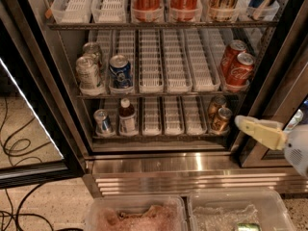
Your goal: Pick coke can from middle shelf of fridge
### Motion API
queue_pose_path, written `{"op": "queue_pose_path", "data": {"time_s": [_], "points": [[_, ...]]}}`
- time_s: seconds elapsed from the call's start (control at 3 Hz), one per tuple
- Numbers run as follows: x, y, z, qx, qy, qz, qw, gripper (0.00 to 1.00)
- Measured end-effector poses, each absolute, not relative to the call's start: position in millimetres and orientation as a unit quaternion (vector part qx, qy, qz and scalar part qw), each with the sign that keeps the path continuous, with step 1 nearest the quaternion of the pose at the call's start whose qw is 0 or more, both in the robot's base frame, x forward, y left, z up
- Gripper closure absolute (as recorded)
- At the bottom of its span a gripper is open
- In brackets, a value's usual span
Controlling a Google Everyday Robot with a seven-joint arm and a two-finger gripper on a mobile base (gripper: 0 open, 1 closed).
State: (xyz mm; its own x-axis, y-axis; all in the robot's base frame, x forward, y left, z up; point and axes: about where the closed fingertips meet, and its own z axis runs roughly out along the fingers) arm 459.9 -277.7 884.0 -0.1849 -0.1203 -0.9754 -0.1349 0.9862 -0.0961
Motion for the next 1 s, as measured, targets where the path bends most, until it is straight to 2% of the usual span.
{"op": "queue_pose_path", "data": {"time_s": [0.33, 1.0], "points": [[451.0, -308.6, 869.6, -0.047, 0.77, -0.017, 0.636, 0.0], [455.1, -293.3, 863.6, -0.053, 0.771, 0.011, 0.635, 0.0]]}}
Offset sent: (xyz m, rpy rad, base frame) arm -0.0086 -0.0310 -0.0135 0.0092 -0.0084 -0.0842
